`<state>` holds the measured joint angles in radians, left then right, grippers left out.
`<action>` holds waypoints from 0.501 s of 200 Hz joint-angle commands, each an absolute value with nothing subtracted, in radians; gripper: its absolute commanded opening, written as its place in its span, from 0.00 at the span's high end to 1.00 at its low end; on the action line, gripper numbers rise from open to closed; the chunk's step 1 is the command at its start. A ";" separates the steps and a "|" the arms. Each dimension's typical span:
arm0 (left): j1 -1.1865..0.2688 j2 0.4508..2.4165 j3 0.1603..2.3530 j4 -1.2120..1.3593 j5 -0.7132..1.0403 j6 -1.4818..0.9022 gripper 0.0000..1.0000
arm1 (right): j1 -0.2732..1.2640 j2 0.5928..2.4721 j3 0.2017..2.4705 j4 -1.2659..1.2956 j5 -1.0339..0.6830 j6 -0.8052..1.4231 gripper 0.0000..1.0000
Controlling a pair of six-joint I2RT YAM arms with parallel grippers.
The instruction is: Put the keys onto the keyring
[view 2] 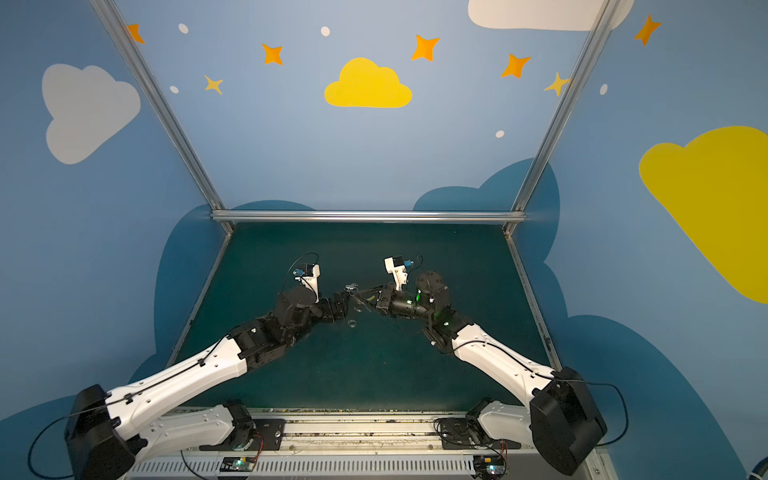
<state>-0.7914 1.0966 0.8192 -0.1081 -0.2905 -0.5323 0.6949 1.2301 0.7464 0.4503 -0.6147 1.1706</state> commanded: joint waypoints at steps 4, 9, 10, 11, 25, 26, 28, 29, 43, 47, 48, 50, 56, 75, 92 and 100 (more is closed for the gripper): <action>-0.722 1.051 0.798 -0.120 -0.284 -0.580 0.07 | 0.700 1.219 0.733 0.496 -0.690 1.169 1.00; -0.714 1.051 0.800 -0.124 -0.264 -0.579 0.08 | 0.701 1.222 0.733 0.504 -0.699 1.170 1.00; -0.713 1.051 0.800 -0.125 -0.261 -0.578 0.08 | 0.700 1.222 0.734 0.504 -0.700 1.170 1.00; -0.713 1.050 0.801 -0.125 -0.257 -0.576 0.08 | 0.701 1.222 0.734 0.505 -0.702 1.170 1.00; -0.706 1.059 0.808 -0.134 -0.210 -0.561 0.09 | 0.702 1.231 0.736 0.509 -0.724 1.168 1.00; -0.705 1.059 0.808 -0.135 -0.206 -0.561 0.09 | 0.702 1.230 0.736 0.509 -0.726 1.169 1.00; -0.705 1.061 0.809 -0.136 -0.200 -0.559 0.09 | 0.702 1.232 0.736 0.510 -0.727 1.168 1.00; -0.704 1.061 0.811 -0.136 -0.198 -0.558 0.09 | 0.701 1.234 0.736 0.511 -0.728 1.168 1.00; -0.701 1.073 0.824 -0.155 -0.148 -0.540 0.10 | 0.700 1.236 0.732 0.509 -0.732 1.169 1.00; -0.700 1.076 0.828 -0.159 -0.130 -0.532 0.10 | 0.700 1.238 0.732 0.508 -0.735 1.169 1.00; -0.699 1.076 0.828 -0.161 -0.126 -0.530 0.10 | 0.700 1.238 0.732 0.507 -0.736 1.169 1.00; -0.698 1.077 0.830 -0.163 -0.121 -0.529 0.11 | 0.700 1.239 0.732 0.504 -0.736 1.170 1.00; -0.698 1.080 0.836 -0.176 -0.106 -0.525 0.11 | 0.699 1.241 0.728 0.508 -0.736 1.169 1.00; -0.694 1.069 0.834 -0.185 -0.058 -0.519 0.12 | 0.697 1.244 0.718 0.513 -0.724 1.170 1.00; -0.692 1.049 0.820 -0.189 -0.033 -0.524 0.13 | 0.692 1.244 0.707 0.530 -0.714 1.175 1.00; -0.690 1.036 0.808 -0.190 -0.026 -0.529 0.13 | 0.690 1.245 0.706 0.534 -0.711 1.175 1.00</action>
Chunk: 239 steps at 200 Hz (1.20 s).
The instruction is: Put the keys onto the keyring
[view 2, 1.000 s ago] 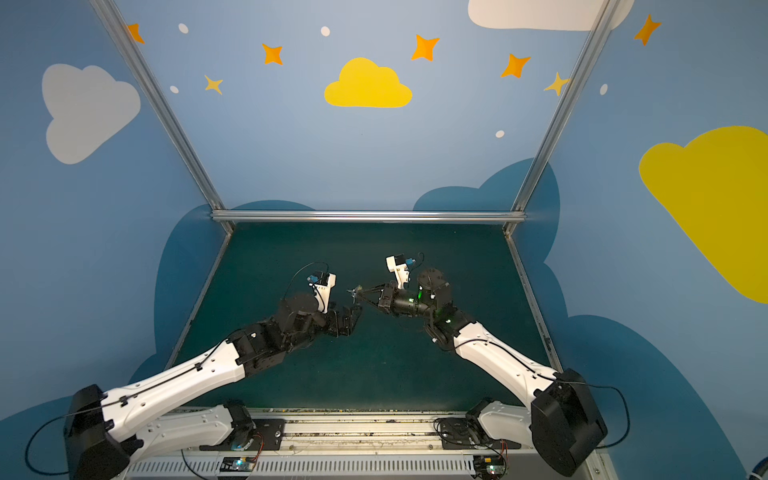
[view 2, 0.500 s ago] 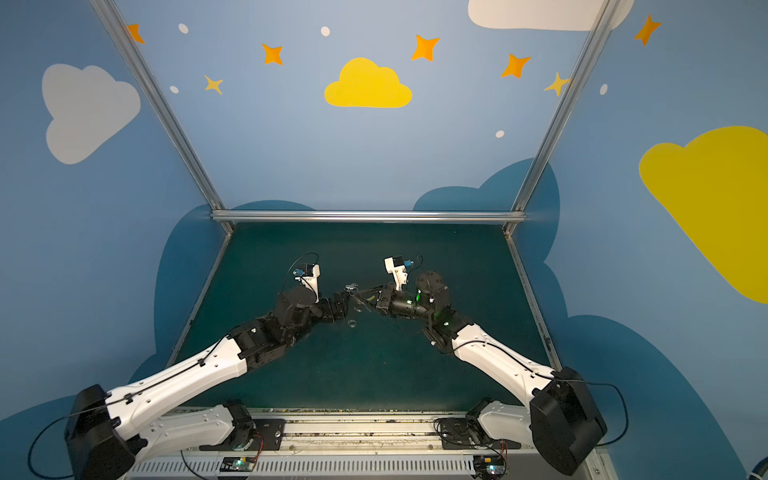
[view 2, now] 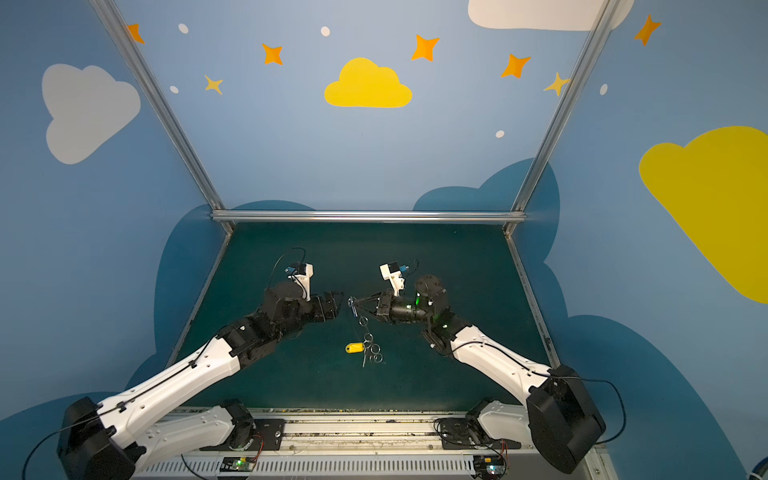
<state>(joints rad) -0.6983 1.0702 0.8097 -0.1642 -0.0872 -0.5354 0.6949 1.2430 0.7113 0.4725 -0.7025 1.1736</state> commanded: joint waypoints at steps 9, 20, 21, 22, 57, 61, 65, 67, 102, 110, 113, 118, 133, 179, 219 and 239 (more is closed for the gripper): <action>-0.687 1.021 0.795 -0.190 -0.012 -0.534 0.13 | 0.687 1.245 0.704 0.539 -0.710 1.177 1.00; -0.683 1.002 0.774 -0.186 0.008 -0.538 0.11 | 0.684 1.244 0.708 0.536 -0.712 1.171 1.00; -0.683 1.001 0.772 -0.185 0.009 -0.538 0.11 | 0.684 1.244 0.708 0.535 -0.712 1.171 1.00; -0.683 0.999 0.769 -0.185 0.011 -0.538 0.11 | 0.684 1.244 0.709 0.533 -0.713 1.170 1.00; -0.661 0.926 0.694 -0.143 0.090 -0.549 0.04 | 0.670 1.244 0.727 0.514 -0.721 1.153 1.00; -0.660 0.917 0.687 -0.138 0.093 -0.550 0.03 | 0.667 1.244 0.728 0.511 -0.721 1.152 1.00; -0.658 0.908 0.680 -0.132 0.096 -0.551 0.02 | 0.665 1.244 0.731 0.508 -0.721 1.150 1.00; -0.657 0.903 0.677 -0.130 0.099 -0.552 0.02 | 0.664 1.244 0.732 0.509 -0.721 1.150 1.00; -0.651 0.849 0.636 -0.066 0.180 -0.534 0.00 | 0.643 1.249 0.747 0.499 -0.714 1.147 1.00; -0.652 0.843 0.630 -0.052 0.200 -0.531 0.00 | 0.639 1.249 0.750 0.496 -0.708 1.147 1.00; -0.652 0.841 0.628 -0.048 0.205 -0.530 0.00 | 0.637 1.247 0.750 0.495 -0.706 1.147 1.00; -0.654 0.840 0.624 -0.044 0.206 -0.530 0.00 | 0.634 1.247 0.749 0.492 -0.702 1.147 1.00; -0.664 0.845 0.611 -0.021 0.251 -0.521 0.00 | 0.628 1.243 0.748 0.489 -0.691 1.145 1.00; -0.739 0.880 0.609 -0.020 0.219 -0.519 0.00 | 0.617 1.220 0.746 0.466 -0.660 1.130 1.00; -0.783 0.905 0.614 0.009 0.150 -0.503 0.00 | 0.612 1.220 0.760 0.461 -0.634 1.129 1.00; -0.816 0.936 0.619 0.032 0.086 -0.485 0.00 | 0.609 1.226 0.772 0.447 -0.620 1.126 1.00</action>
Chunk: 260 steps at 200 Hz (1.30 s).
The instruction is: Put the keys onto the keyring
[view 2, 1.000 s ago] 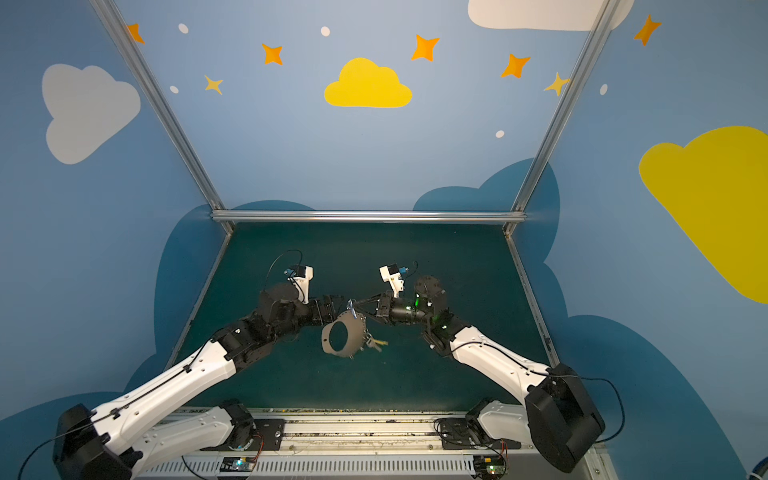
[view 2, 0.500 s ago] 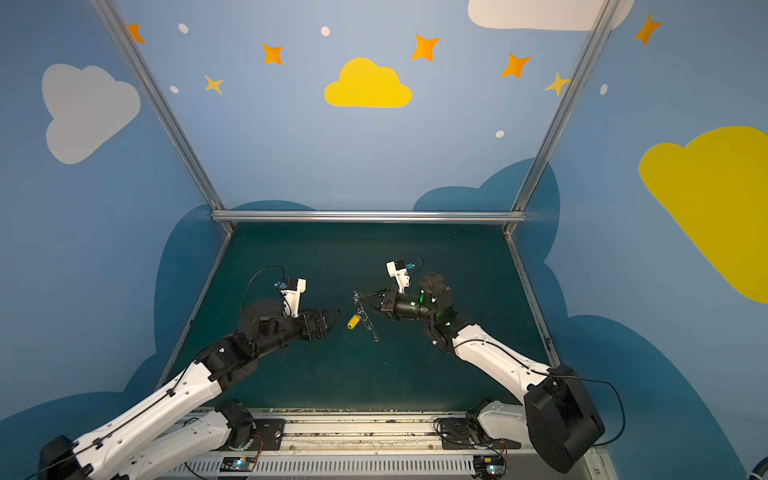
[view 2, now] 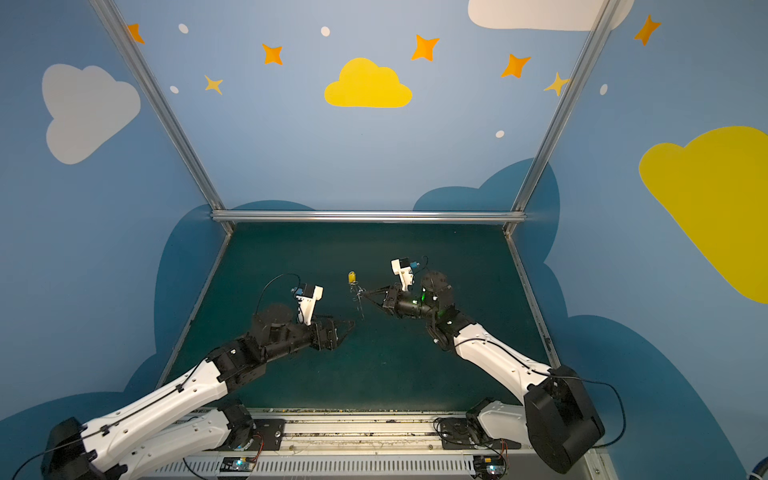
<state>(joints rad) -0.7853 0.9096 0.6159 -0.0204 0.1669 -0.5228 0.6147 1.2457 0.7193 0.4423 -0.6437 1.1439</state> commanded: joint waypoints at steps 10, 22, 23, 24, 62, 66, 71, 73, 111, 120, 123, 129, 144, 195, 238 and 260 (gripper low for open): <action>-0.838 0.957 0.621 0.047 0.041 -0.479 0.00 | 0.607 1.226 0.774 0.445 -0.614 1.126 1.00; -0.866 0.985 0.627 0.071 -0.005 -0.462 0.00 | 0.604 1.226 0.775 0.442 -0.605 1.127 1.00; -0.869 0.988 0.628 0.074 -0.008 -0.460 0.00 | 0.604 1.226 0.775 0.441 -0.605 1.127 1.00; -0.872 0.991 0.629 0.077 -0.013 -0.458 0.00 | 0.604 1.226 0.774 0.441 -0.604 1.127 1.00; -0.962 1.123 0.684 0.171 -0.075 -0.417 0.00 | 0.603 1.196 0.766 0.415 -0.576 1.124 1.00; -0.972 1.139 0.692 0.179 -0.078 -0.412 0.00 | 0.603 1.192 0.763 0.417 -0.574 1.125 1.00; -0.982 1.159 0.704 0.189 -0.078 -0.403 0.00 | 0.603 1.188 0.761 0.418 -0.572 1.127 1.00; -0.986 1.168 0.708 0.192 -0.078 -0.400 0.00 | 0.603 1.188 0.760 0.417 -0.571 1.127 1.00; -1.019 1.274 0.778 0.176 -0.170 -0.386 0.00 | 0.604 1.173 0.752 0.428 -0.571 1.136 1.00; -1.021 1.293 0.788 0.172 -0.198 -0.376 0.00 | 0.604 1.173 0.753 0.432 -0.572 1.136 1.00; -1.020 1.297 0.793 0.169 -0.208 -0.377 0.00 | 0.604 1.173 0.753 0.433 -0.572 1.137 1.00; -1.020 1.305 0.799 0.167 -0.220 -0.377 0.00 | 0.604 1.175 0.755 0.432 -0.572 1.135 1.00; -1.020 1.325 0.814 0.158 -0.274 -0.374 0.00 | 0.604 1.176 0.756 0.442 -0.571 1.136 1.00; -1.020 1.375 0.867 0.153 -0.322 -0.363 0.00 | 0.604 1.181 0.759 0.463 -0.565 1.143 1.00; -1.020 1.397 0.881 0.170 -0.307 -0.373 0.00 | 0.606 1.166 0.742 0.469 -0.554 1.147 1.00; -1.020 1.397 0.884 0.175 -0.294 -0.366 0.00 | 0.606 1.161 0.744 0.463 -0.545 1.142 1.00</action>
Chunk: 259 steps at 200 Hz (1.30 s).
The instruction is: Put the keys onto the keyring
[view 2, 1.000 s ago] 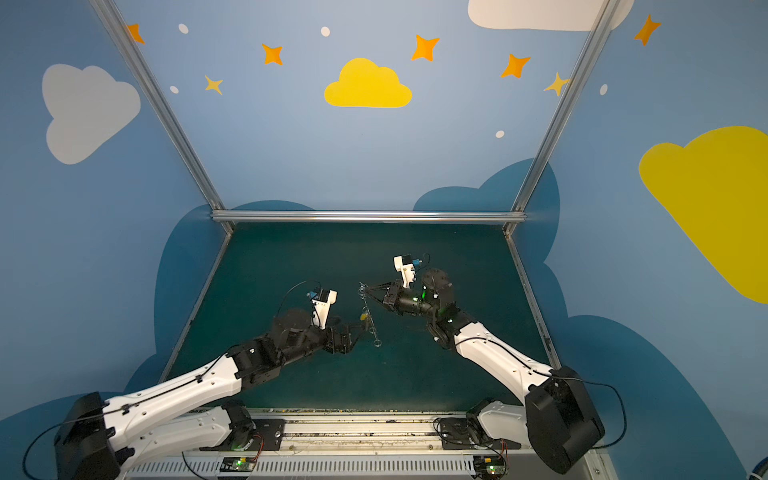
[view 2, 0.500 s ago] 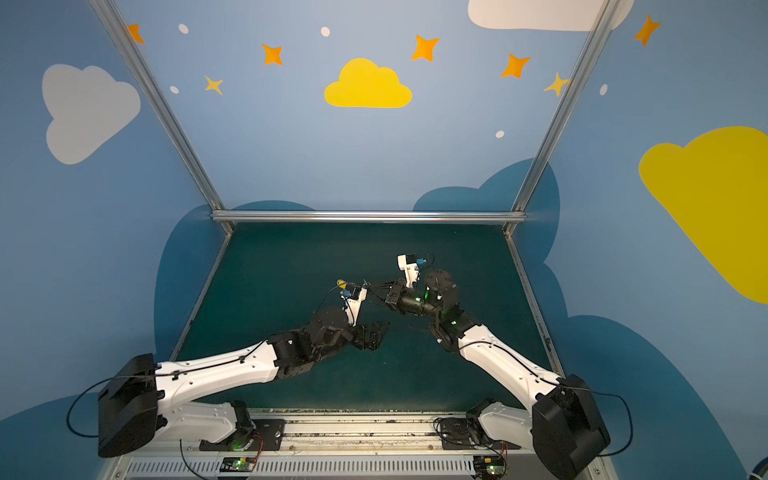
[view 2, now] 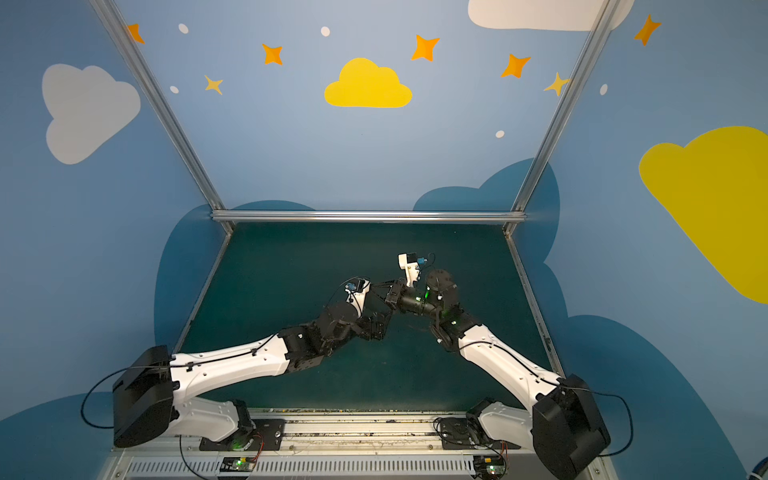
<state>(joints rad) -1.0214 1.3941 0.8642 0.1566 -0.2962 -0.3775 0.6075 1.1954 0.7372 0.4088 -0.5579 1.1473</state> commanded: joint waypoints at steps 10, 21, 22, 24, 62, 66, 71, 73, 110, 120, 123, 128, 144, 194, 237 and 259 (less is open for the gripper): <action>-1.020 1.400 0.884 0.176 -0.296 -0.364 0.00 | 0.606 1.157 0.746 0.460 -0.540 1.139 1.00; -1.020 1.403 0.886 0.174 -0.305 -0.367 0.00 | 0.606 1.158 0.750 0.456 -0.540 1.136 1.00; -1.020 1.404 0.885 0.173 -0.306 -0.367 0.00 | 0.606 1.158 0.750 0.456 -0.539 1.136 1.00; -1.020 1.404 0.886 0.173 -0.308 -0.368 0.00 | 0.606 1.159 0.751 0.455 -0.539 1.134 1.00; -1.020 1.428 0.894 0.150 -0.387 -0.419 0.00 | 0.606 1.157 0.752 0.461 -0.529 1.135 1.00; -1.020 1.434 0.898 0.146 -0.397 -0.426 0.00 | 0.608 1.156 0.752 0.461 -0.529 1.137 1.00; -1.020 1.445 0.906 0.136 -0.406 -0.435 0.00 | 0.607 1.155 0.752 0.462 -0.529 1.137 1.00; -1.022 1.449 0.910 0.132 -0.408 -0.438 0.00 | 0.607 1.154 0.752 0.461 -0.529 1.136 1.00; -1.020 1.512 1.003 -0.014 -0.469 -0.462 0.01 | 0.613 1.136 0.734 0.449 -0.508 1.130 1.00; -1.021 1.508 0.998 -0.020 -0.490 -0.471 0.03 | 0.614 1.128 0.728 0.443 -0.501 1.127 1.00; -1.020 1.503 0.993 -0.019 -0.497 -0.475 0.03 | 0.614 1.126 0.727 0.443 -0.498 1.125 1.00; -1.020 1.496 0.984 -0.012 -0.505 -0.480 0.04 | 0.614 1.122 0.726 0.440 -0.494 1.122 1.00; -1.019 1.464 0.955 -0.008 -0.528 -0.480 0.06 | 0.611 1.114 0.724 0.431 -0.484 1.116 1.00; -0.985 1.348 0.871 -0.035 -0.497 -0.468 0.03 | 0.606 1.109 0.739 0.375 -0.455 1.085 1.00; -0.983 1.255 0.808 -0.043 -0.400 -0.472 0.00 | 0.603 1.114 0.760 0.263 -0.423 1.016 1.00; -0.983 1.215 0.782 -0.035 -0.365 -0.470 0.00 | 0.603 1.112 0.769 0.209 -0.406 0.987 1.00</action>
<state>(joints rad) -0.9840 1.2533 0.8074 -0.0204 -0.4202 -0.4686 0.6044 1.1297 0.7307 0.2710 -0.4362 1.0470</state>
